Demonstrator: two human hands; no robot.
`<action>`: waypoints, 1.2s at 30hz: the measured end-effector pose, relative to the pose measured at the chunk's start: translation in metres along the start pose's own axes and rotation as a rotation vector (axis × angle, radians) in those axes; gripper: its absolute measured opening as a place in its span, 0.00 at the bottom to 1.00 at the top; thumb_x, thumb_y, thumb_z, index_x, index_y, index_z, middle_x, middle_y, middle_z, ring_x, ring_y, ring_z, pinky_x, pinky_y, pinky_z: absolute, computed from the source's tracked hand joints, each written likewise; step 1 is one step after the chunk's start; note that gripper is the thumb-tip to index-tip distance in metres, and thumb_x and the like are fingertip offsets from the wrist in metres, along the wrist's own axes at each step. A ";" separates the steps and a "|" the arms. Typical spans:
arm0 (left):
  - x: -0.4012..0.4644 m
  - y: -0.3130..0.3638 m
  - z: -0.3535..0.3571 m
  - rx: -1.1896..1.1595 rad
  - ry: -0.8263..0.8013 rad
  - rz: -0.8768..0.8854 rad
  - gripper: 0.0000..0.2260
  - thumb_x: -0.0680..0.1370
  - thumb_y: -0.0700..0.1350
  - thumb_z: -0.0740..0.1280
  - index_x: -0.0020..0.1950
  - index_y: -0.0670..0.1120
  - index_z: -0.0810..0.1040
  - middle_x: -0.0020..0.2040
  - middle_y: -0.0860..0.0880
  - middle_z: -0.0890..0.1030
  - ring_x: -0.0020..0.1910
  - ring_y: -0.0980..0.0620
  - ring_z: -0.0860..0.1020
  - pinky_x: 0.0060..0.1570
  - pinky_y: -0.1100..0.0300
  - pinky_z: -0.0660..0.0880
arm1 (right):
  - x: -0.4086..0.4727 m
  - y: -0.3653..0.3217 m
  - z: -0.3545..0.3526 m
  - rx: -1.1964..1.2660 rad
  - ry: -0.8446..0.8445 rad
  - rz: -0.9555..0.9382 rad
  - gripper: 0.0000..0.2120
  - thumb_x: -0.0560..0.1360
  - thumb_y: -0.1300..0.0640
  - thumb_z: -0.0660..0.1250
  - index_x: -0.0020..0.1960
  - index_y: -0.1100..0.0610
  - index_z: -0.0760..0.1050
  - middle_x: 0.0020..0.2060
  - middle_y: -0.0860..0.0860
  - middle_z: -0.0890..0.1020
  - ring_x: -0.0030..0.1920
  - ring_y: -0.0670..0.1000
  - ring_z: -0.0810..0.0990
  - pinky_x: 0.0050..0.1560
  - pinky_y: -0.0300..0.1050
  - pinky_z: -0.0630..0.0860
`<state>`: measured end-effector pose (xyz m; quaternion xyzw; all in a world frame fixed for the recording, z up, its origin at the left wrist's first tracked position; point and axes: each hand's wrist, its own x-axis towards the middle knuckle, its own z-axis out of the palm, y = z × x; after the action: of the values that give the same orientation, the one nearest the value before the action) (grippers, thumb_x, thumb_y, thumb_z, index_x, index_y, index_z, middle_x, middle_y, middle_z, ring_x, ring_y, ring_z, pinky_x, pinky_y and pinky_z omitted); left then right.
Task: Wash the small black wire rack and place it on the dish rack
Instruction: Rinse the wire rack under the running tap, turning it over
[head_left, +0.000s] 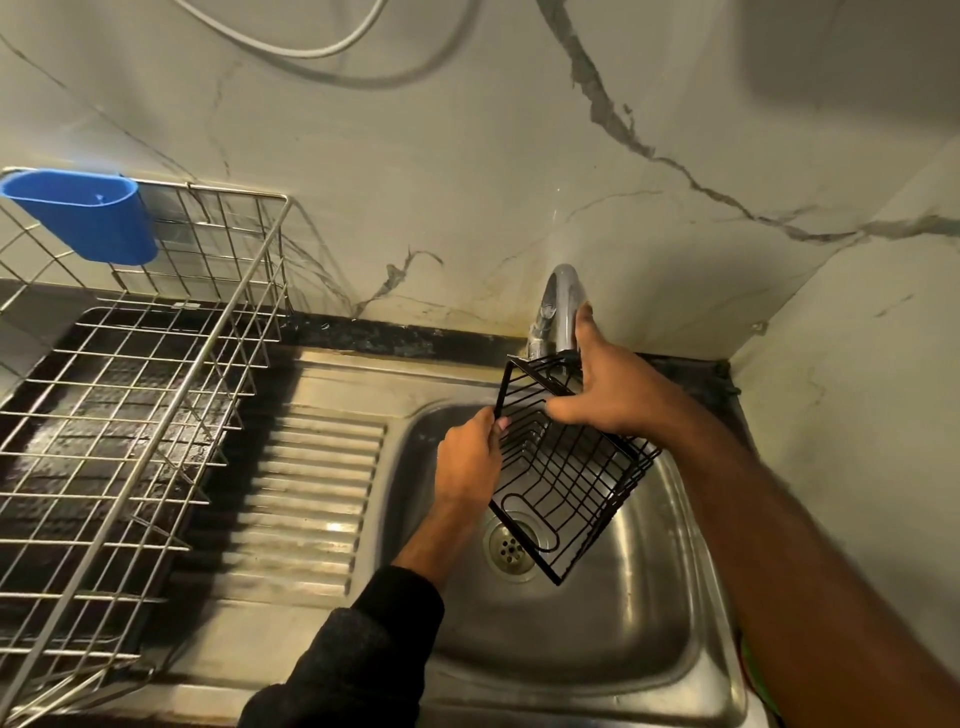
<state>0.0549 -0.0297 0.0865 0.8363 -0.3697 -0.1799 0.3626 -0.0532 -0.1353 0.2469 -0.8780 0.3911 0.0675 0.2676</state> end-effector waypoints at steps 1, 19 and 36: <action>-0.001 0.000 0.000 0.007 0.002 0.005 0.13 0.85 0.51 0.60 0.63 0.47 0.79 0.48 0.48 0.85 0.45 0.50 0.83 0.47 0.49 0.82 | -0.001 0.001 0.000 0.002 -0.001 0.000 0.58 0.74 0.49 0.73 0.79 0.53 0.27 0.62 0.58 0.79 0.39 0.48 0.83 0.36 0.40 0.78; -0.009 0.007 -0.004 0.034 0.017 0.049 0.13 0.85 0.53 0.60 0.54 0.46 0.78 0.44 0.50 0.83 0.41 0.51 0.80 0.37 0.58 0.72 | -0.015 0.016 -0.005 0.205 0.013 0.019 0.59 0.73 0.52 0.75 0.79 0.47 0.28 0.68 0.64 0.75 0.64 0.64 0.78 0.62 0.59 0.78; 0.010 0.009 -0.001 0.044 0.068 0.087 0.11 0.83 0.54 0.64 0.51 0.49 0.81 0.37 0.56 0.77 0.35 0.54 0.75 0.34 0.61 0.65 | -0.016 0.053 0.005 0.337 0.134 -0.033 0.57 0.73 0.57 0.75 0.80 0.44 0.31 0.81 0.49 0.57 0.65 0.54 0.77 0.38 0.28 0.74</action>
<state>0.0576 -0.0412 0.0936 0.8330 -0.3969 -0.1273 0.3639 -0.1025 -0.1514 0.2260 -0.8295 0.3995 -0.0617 0.3853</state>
